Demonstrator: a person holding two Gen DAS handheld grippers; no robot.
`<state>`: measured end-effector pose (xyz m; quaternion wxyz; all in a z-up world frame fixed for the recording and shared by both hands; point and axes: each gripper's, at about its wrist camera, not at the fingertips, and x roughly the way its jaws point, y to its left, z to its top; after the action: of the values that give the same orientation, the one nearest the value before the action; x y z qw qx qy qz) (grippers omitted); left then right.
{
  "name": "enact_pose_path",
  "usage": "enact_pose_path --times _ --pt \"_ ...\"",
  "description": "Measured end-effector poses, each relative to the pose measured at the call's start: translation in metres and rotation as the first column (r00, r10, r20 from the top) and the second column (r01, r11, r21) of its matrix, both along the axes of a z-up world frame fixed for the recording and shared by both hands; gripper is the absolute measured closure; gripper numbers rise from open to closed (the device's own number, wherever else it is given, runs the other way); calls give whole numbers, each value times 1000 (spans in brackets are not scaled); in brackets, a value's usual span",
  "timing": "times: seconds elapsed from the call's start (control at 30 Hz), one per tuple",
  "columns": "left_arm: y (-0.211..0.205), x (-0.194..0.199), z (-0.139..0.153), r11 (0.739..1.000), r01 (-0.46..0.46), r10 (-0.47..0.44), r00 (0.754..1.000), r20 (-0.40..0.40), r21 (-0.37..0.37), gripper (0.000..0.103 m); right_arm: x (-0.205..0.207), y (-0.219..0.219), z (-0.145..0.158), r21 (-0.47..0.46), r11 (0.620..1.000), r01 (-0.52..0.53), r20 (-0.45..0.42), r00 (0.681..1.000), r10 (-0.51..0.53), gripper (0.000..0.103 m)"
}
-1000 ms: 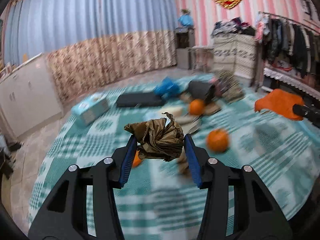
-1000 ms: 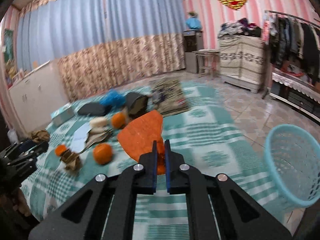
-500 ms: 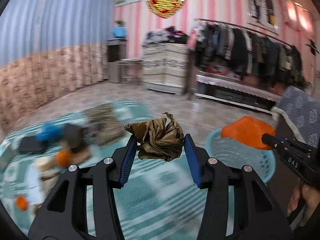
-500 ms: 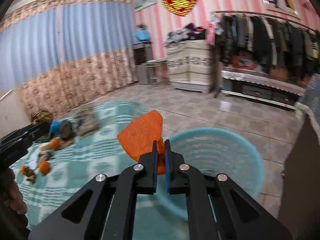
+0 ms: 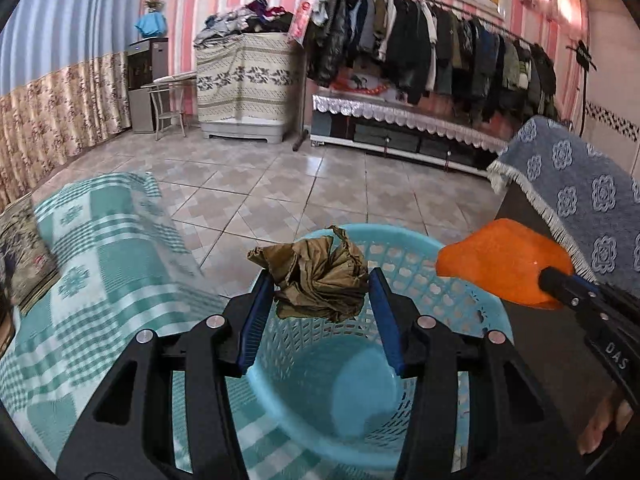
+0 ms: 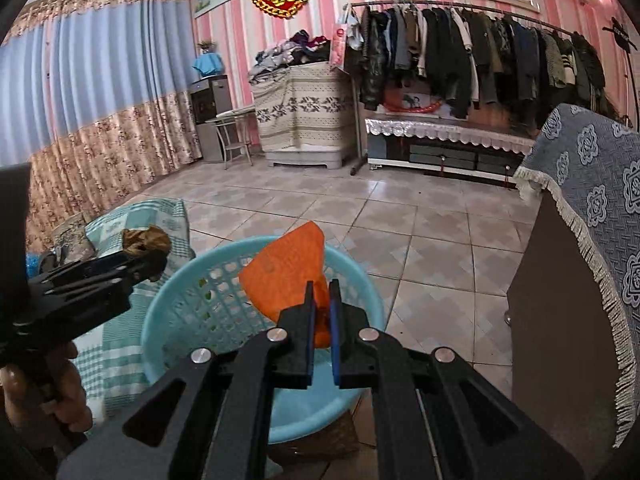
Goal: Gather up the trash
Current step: 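Open both tools to drop the paper and cloth into the blue basket, then move both tools back over the bed toward the remaining items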
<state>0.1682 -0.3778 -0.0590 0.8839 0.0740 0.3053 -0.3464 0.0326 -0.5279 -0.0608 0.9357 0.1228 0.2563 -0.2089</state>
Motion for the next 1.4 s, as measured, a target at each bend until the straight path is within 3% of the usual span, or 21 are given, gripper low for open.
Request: enact_pose_path --times 0.03,0.1,0.17,0.33,0.47,0.7,0.73,0.77,0.83,0.9,0.97,1.13,1.4 --pt "-4 1 -1 1000 5 -5 1000 4 10 51 1 -2 -1 2 1000 2 -2 1000 -2 97" --pt "-6 1 1 1000 11 -12 1000 20 24 32 4 -2 -4 8 1000 3 -6 1000 -3 97" --pt "0 3 6 999 -6 5 999 54 35 23 9 3 -6 15 1000 2 -10 1000 -2 97" --pt "21 15 21 998 -58 58 996 68 2 19 17 9 -11 17 1000 -10 -24 1000 10 97" --pt "42 25 27 992 -126 127 988 90 -17 11 33 17 -15 31 999 -21 -44 999 22 97" --pt "71 38 31 982 -188 190 979 80 -34 8 61 23 -28 44 999 -24 -88 996 27 93" --pt "75 39 32 981 -192 194 978 81 -34 8 63 22 -30 48 999 -25 -89 996 29 83" --pt "79 39 32 979 -199 201 976 88 -32 8 65 24 -31 47 999 -24 -90 996 28 58" --pt "83 37 33 977 -210 212 972 102 -27 8 64 29 -33 19 1000 -16 -81 997 17 37" --pt "89 36 34 977 -214 215 970 110 -23 8 66 29 -35 6 1000 -14 -91 996 14 36" --pt "95 35 36 975 -220 221 968 117 -23 8 64 30 -35 11 1000 -13 -81 997 14 25" --pt "118 30 45 969 -240 244 962 121 -51 6 55 37 -23 -36 999 9 -52 999 -11 12" --pt "175 13 62 949 -307 315 936 155 -69 5 58 75 2 -80 997 -23 0 1000 23 11"
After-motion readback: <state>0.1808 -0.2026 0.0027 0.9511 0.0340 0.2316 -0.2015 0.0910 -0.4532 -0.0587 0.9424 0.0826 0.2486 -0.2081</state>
